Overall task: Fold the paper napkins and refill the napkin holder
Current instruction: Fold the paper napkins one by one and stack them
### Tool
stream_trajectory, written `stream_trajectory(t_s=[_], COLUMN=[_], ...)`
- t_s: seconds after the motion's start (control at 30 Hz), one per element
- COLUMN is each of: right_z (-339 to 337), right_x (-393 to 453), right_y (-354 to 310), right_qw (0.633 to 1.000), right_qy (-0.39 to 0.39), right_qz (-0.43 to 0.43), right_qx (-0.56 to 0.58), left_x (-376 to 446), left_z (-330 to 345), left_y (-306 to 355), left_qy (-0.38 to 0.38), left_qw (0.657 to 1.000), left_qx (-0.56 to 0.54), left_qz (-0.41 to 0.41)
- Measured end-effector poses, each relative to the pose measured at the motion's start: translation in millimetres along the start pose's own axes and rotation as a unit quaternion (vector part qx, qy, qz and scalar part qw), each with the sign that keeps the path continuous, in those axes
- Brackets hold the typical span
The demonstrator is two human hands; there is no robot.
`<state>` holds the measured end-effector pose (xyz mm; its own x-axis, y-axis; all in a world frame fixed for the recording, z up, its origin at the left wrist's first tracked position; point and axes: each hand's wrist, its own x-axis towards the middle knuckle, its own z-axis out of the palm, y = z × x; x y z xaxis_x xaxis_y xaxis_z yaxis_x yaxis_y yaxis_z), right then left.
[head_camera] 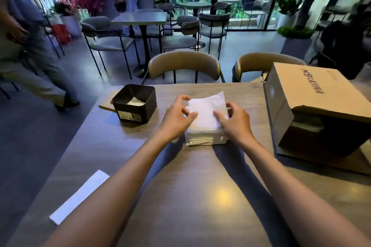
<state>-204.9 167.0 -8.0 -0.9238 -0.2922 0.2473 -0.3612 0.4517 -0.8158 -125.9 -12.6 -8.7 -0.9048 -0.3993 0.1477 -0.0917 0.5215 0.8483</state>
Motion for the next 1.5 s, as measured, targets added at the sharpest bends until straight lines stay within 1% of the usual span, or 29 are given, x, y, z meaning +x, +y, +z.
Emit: stream_trajectory(t_s=[0.07, 0.13, 0.2, 0.23, 0.3, 0.33, 0.37, 0.43, 0.47, 0.5, 0.7, 0.73, 0.8, 0.87, 0.93, 0.97, 1.03, 1.1, 1.17, 1.27, 1.4, 1.5], right_z=[4, 6, 9, 9, 10, 11, 12, 16, 18, 20, 18, 16, 13, 13, 19, 25, 39, 56, 75, 104, 140, 156], right_x=[3, 2, -2, -4, -7, -8, -7, -7, -8, -8, -8, -10, -16, -29, -45, -54, -71, -88, -106, -131, -160, -169], right_y=[8, 14, 19, 20, 19, 19, 20, 26, 31, 35, 35, 32, 21, 7, -10, -19, -38, -56, -75, -99, -114, -116], right_qw=[1.000, 0.998, 0.990, 0.983, 0.961, 0.949, 0.938, 0.922, 0.916, 0.912, 0.899, 0.902, 0.925, 0.948, 0.951, 0.948, 0.937, 0.924, 0.916, 0.909, 0.892, 0.888], right_qy=[-0.003, -0.010, -0.013, -0.008, -0.005, -0.024, -0.062, -0.157, -0.192, -0.211, -0.233, -0.231, -0.199, -0.135, -0.090, -0.085, -0.105, -0.151, -0.195, -0.239, -0.280, -0.290], right_qz=[-0.009, -0.014, -0.034, -0.066, -0.165, -0.206, -0.227, -0.206, -0.187, -0.175, -0.178, -0.176, -0.183, -0.211, -0.245, -0.263, -0.298, -0.323, -0.332, -0.330, -0.318, -0.315], right_qx=[-0.029, -0.066, -0.133, -0.174, -0.221, -0.238, -0.255, -0.288, -0.298, -0.305, -0.325, -0.320, -0.267, -0.197, -0.164, -0.158, -0.151, -0.136, -0.110, -0.084, -0.155, -0.168], left_x=[4, 5, 3, 2, -1, -3, -5, -8, -11, -15, -26, -27, -32, -43, -59, -69, -92, -115, -136, -166, -197, -211], left_z=[5, 8, 10, 11, 14, 14, 14, 14, 14, 15, 15, 13, 7, -4, -23, -35, -61, -86, -108, -138, -163, -170], left_y=[-9, -18, -25, -27, -27, -25, -24, -26, -29, -31, -29, -28, -23, -20, -23, -27, -37, -46, -52, -63, -81, -90], left_qy=[0.002, 0.011, 0.012, 0.021, 0.043, 0.036, 0.012, -0.056, -0.084, -0.104, -0.142, -0.143, -0.126, -0.088, -0.058, -0.049, -0.040, -0.033, -0.017, 0.017, 0.041, 0.055], left_qw=[0.999, 0.996, 0.988, 0.979, 0.948, 0.930, 0.915, 0.892, 0.885, 0.881, 0.891, 0.895, 0.904, 0.914, 0.922, 0.926, 0.937, 0.944, 0.947, 0.945, 0.941, 0.942], left_qx=[0.031, 0.085, 0.144, 0.184, 0.279, 0.321, 0.356, 0.412, 0.431, 0.441, 0.419, 0.413, 0.399, 0.386, 0.373, 0.365, 0.345, 0.329, 0.318, 0.321, 0.322, 0.313], left_qz=[0.008, 0.031, 0.061, 0.085, 0.147, 0.174, 0.190, 0.178, 0.156, 0.136, 0.099, 0.095, 0.087, 0.087, 0.087, 0.080, 0.043, -0.006, -0.041, -0.064, -0.098, -0.107])
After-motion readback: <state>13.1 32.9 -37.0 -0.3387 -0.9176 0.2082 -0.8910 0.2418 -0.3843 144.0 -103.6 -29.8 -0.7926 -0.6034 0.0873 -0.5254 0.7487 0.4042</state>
